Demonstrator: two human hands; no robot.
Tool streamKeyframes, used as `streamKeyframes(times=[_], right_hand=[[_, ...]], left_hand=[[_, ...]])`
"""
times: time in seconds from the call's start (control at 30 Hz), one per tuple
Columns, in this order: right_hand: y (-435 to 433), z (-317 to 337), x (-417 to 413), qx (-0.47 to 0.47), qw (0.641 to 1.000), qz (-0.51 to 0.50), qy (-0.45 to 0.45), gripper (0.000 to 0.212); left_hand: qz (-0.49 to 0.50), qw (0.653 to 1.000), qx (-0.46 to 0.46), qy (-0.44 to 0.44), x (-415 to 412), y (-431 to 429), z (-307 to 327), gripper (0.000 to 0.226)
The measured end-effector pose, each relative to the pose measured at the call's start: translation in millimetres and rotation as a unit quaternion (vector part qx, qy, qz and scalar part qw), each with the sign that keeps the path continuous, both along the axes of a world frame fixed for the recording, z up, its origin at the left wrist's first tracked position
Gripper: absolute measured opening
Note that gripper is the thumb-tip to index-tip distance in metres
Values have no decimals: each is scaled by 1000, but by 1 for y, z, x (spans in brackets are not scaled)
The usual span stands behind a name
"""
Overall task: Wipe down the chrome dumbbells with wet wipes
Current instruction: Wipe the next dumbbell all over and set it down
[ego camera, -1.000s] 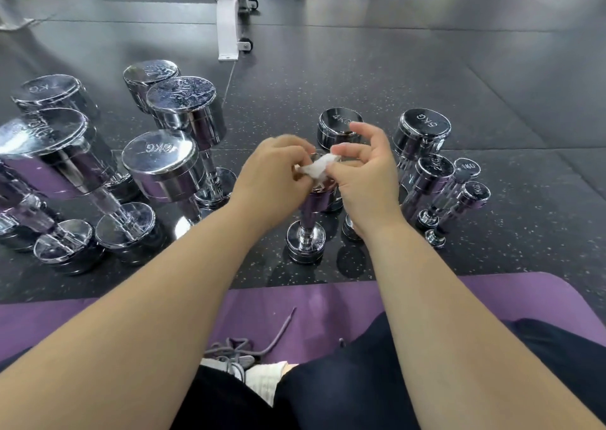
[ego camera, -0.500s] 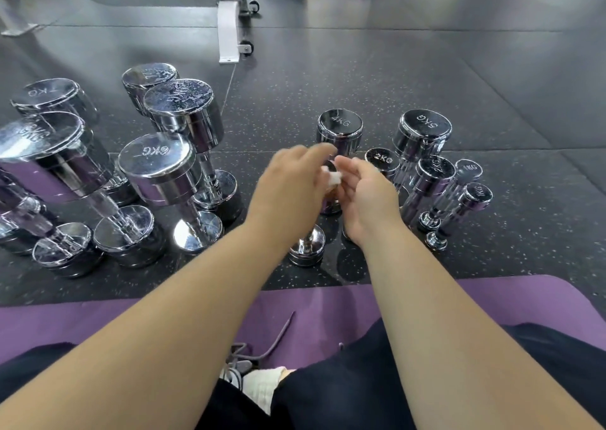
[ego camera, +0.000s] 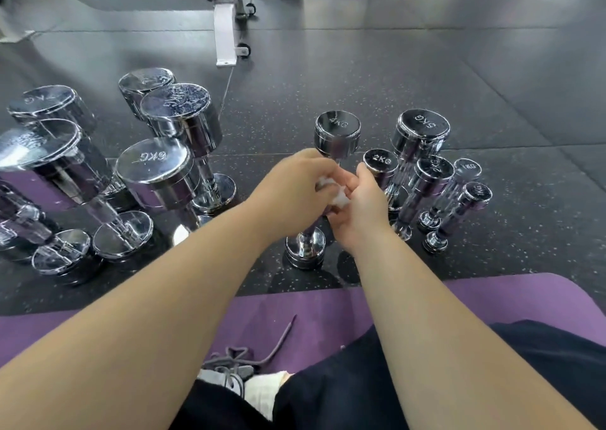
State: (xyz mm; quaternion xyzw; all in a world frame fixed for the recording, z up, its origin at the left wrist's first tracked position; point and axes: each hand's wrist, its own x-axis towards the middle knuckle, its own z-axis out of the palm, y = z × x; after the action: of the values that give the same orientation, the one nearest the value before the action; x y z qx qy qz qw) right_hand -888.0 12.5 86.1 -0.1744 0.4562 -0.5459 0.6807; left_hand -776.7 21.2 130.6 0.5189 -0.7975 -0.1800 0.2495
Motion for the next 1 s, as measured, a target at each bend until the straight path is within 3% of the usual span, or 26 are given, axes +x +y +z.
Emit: streamKeyframes(times=[0.17,0.33,0.47,0.57,0.73,0.87,1.0], right_hand=[[0,-4,0,-13,1000,-11,-1,53],[1,1,2,-2,1000,-12,1,53],[3,0,1,-4,1000,-20,-10,55],[3,2,2,2,1000,-19,11,55],[7,9,6,3,1000,-15,-10,50],[17,13,9,10,1000,-11,6,34],[30,25,7,65,997,-4,39,17]], left_hand=[[152,988,-25,-4,8,-18,-1,17],[55,997,-32,-38,-5,-7,1,18],[154,987,-31,-38,-4,-28,0,22],[233,971,-21,50,14,-12,-16,18],[250,942,-32,224,-1,29,-33,11],[287,894,26,344,-13,44,-37,22],[326,840,94,423,-2,41,-36,19]])
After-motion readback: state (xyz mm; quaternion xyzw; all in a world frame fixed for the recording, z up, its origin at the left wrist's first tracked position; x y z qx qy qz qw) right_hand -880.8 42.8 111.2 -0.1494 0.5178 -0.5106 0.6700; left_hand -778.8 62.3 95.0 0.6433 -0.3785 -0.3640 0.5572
